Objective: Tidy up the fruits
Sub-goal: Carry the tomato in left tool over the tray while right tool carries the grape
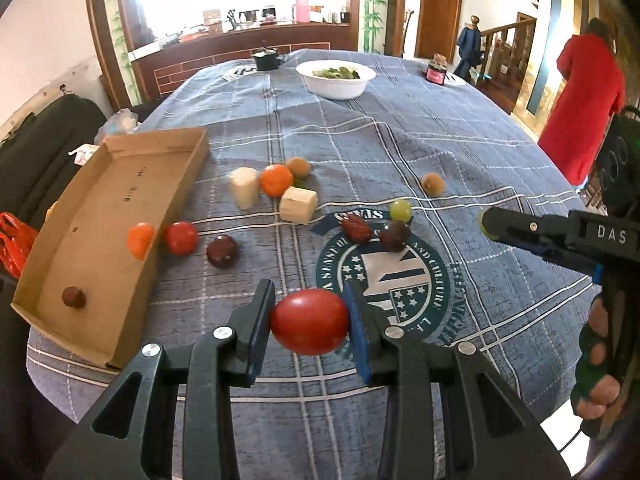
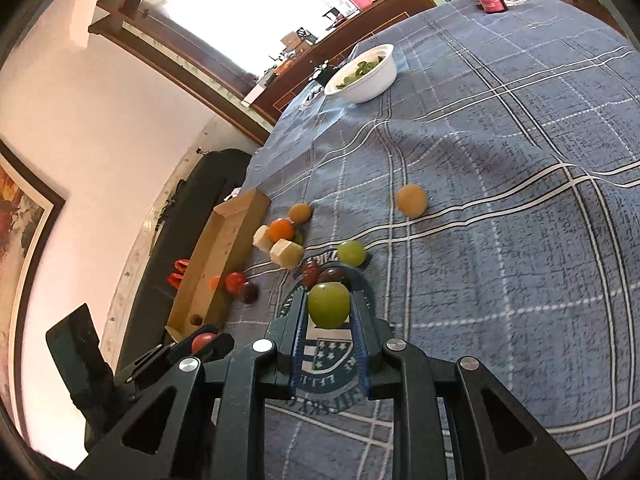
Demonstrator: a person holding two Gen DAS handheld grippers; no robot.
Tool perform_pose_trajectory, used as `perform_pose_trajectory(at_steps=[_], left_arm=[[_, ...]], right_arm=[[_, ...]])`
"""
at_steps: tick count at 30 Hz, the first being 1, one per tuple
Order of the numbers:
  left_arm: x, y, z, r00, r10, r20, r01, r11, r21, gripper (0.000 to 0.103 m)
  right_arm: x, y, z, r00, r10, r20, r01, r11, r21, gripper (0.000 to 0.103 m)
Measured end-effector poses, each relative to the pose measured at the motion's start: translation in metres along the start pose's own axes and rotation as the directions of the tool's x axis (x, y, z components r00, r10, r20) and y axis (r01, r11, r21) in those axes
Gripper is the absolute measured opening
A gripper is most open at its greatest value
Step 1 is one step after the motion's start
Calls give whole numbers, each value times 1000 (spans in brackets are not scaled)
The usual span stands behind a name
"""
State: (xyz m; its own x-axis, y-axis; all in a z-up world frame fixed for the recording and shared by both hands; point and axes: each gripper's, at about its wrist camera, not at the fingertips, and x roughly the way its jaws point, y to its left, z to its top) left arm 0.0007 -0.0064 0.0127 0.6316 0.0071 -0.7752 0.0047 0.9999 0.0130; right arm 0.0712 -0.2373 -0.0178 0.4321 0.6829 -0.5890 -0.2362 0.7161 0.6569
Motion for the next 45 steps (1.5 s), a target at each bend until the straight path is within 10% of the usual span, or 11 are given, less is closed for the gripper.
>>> perform_pose_trajectory(at_steps=[18,29,42,45], left_arm=[[-16,37,-6,999,2,34,1,998,-70,33],[-17,64,-9,999,24,33,-19,992,-124,33],[-16,93,-9,997,61,37,-54,985,-164,33],[-16,111,-8,997,77,33,-69,981,-182,33]], right_arm=[[7,58,-15,994,-112,18,113,982,-149,21],[23,98,-21,891,-429,150,453,816,-359,21],[46,122,-20,903,-405,144,426,799,-423,21],[57,129,-19,935,-340,101,349,830,-434,21]])
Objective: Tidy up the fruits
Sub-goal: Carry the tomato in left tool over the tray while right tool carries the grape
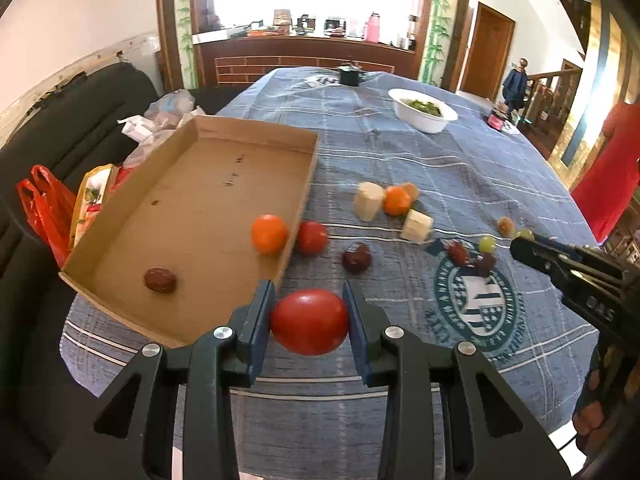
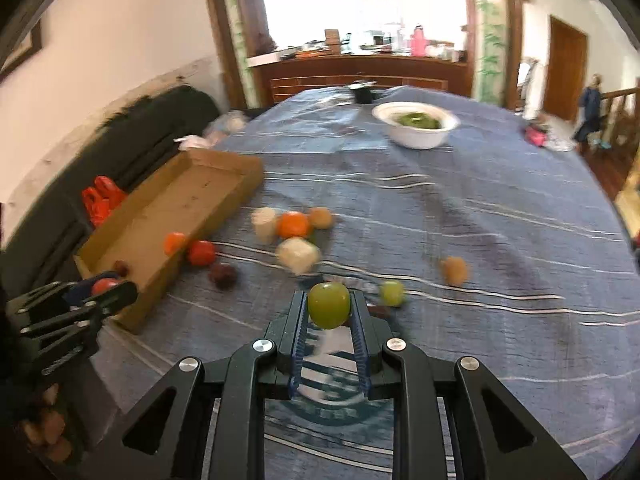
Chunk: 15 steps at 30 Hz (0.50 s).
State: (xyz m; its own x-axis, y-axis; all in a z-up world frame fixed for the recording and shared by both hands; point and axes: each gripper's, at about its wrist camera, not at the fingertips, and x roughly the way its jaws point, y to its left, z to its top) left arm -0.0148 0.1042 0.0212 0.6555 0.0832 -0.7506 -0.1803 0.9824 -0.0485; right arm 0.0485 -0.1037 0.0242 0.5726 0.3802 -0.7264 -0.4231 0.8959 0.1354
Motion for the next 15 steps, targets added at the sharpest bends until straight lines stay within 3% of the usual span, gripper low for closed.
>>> perform_pose_trajectory(at_steps=[2,4,10,15], left_arm=[[1,14,4,1000,16,1,-16,1000,-19,33],[1,34,10,999,49,6,-48,998,-44,33],[5,92,26,992,126,10,-124,985,-120,33],[32,122,45,990,142,-18,-143,978,-149,33]], right_arm=[[7,9,4,992,124,-7,-124,992,6,21],[15,23,9,985,172,-15,-172,985,-15,21],[50,73,31,966,254,-54,-258,963,-79,21],[90,114,63,943,318,-96,-328,938,-116,21]])
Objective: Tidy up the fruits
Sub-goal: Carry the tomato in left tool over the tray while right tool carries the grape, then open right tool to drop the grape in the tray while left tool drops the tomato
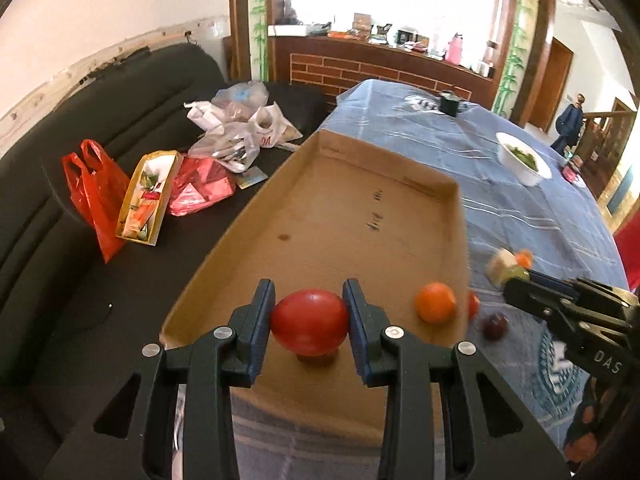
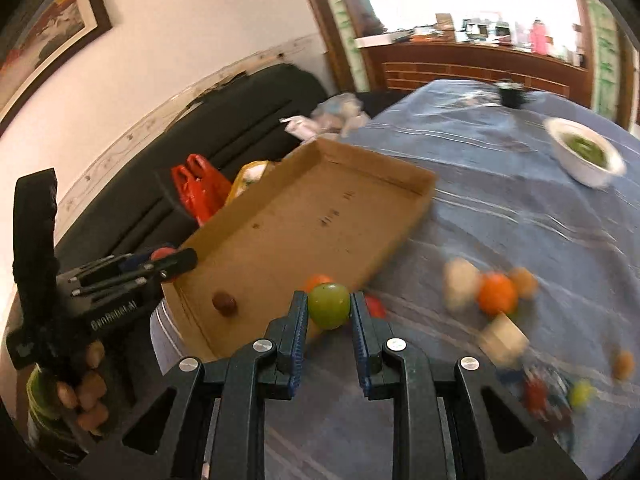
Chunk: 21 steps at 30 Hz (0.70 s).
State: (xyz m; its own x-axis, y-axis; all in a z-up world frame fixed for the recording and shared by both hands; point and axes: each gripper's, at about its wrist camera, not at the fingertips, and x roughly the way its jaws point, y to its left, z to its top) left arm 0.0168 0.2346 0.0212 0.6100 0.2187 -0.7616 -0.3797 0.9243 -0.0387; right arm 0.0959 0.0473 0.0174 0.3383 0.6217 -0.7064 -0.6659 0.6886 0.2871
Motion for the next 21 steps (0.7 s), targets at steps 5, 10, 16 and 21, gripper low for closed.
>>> perform_pose_trajectory(at_steps=[5,10,16,21], left_arm=[[30,4,12,999,11,-44,-11,1000,2,33],[54,-3,10,995,25,-100,-22,999,30,33],[68,-12,2,990,28,-138,-21,999,50,33],[71,-13,-3,989,27,-145,-20,999,50,33]], right_arm=[[63,9,35,996,-16,-85,14,1000,-24,21],[107,12,46,985,-59,-161,52,998,-48,21],[128,9,44,974,-95,-204,81,994,-79,23],[135,8,42,970,-114,-213,94,990,-102,24]])
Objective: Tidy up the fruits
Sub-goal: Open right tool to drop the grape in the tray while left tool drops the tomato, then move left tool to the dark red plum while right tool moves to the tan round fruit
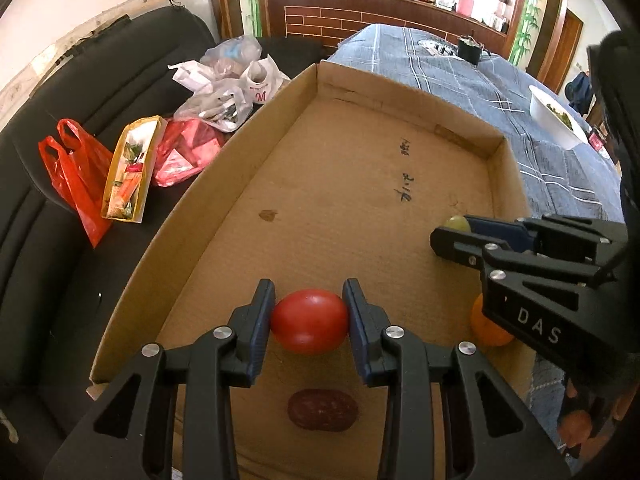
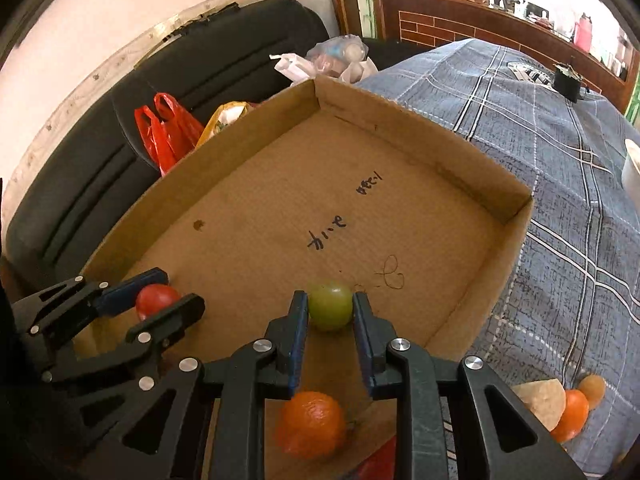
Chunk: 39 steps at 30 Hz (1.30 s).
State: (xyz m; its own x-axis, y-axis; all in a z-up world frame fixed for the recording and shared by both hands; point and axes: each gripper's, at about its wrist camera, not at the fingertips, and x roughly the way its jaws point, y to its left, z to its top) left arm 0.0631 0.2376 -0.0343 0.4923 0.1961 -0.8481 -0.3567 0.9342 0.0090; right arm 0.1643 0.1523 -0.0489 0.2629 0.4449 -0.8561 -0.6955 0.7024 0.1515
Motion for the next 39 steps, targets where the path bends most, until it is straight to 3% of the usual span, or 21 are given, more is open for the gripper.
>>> perform_pose_trajectory(at_steps=[4,8,13,16,20,24,30,39], left_arm=[[-1,3,1,1000,-10,-22,10,1000,-16,33],[-14,7,2,1000,-27,-3,27,999,-45,34],[-44,8,-3,994,-72,79,78,994,-78,34],[-58,0,-8,983,-119,138,133,986,-97,41],[-70,-28,-12,967,-172,188,187,980,-63,42],[-73,-71,-18,956,-239,171,239,971,21,42],[-78,-108,-35,942,-312,126,305,950,71,42],[-81,-133,-60,942,-326,79,319,943,95,42]], right_arm=[[-6,-1,0,1000,20,13,-20,1000,1,38],[-23,1,-1,998,36,52,-36,999,-4,40],[-58,-14,-17,990,84,117,-91,994,57,41],[-84,-31,-37,980,103,167,-122,987,106,42],[-121,-68,-77,969,73,236,-123,970,208,47],[-151,-109,-118,965,11,262,-96,944,315,48],[-184,-156,-165,962,-67,263,-51,907,417,49],[-199,-188,-208,960,-105,260,-35,876,482,49]])
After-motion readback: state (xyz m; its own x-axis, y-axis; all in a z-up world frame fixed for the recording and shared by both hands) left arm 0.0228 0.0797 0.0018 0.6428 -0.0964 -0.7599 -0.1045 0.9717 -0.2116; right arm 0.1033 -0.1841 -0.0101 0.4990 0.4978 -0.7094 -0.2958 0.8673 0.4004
